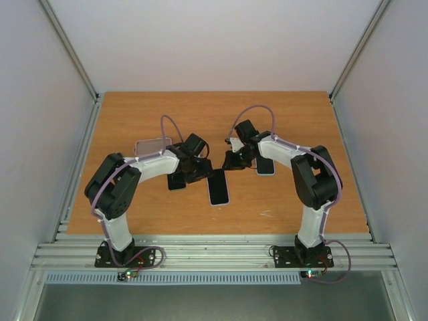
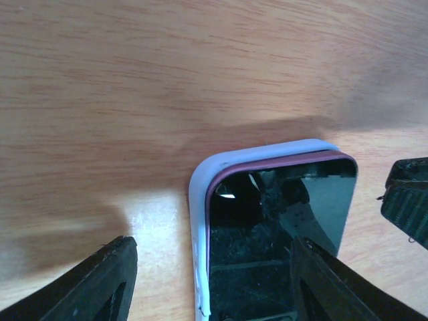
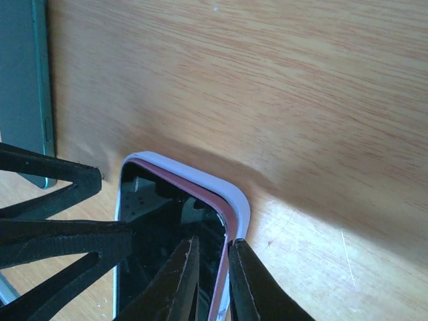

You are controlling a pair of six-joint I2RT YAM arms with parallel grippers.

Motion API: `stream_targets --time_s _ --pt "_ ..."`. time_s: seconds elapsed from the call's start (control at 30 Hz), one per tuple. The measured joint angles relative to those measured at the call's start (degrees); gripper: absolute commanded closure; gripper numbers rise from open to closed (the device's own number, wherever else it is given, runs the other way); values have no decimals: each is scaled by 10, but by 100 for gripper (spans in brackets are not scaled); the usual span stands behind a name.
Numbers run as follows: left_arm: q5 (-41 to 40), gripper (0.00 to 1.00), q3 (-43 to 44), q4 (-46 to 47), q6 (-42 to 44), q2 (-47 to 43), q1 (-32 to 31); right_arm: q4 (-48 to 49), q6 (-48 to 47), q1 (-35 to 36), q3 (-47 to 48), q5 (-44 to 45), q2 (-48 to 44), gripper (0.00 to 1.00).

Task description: Put the phone into the phone case

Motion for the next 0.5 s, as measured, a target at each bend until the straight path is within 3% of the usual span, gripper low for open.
stream_targets --time_s 0.5 --pt "6 47 37 -32 36 38 1 -19 3 -3 21 -16 49 97"
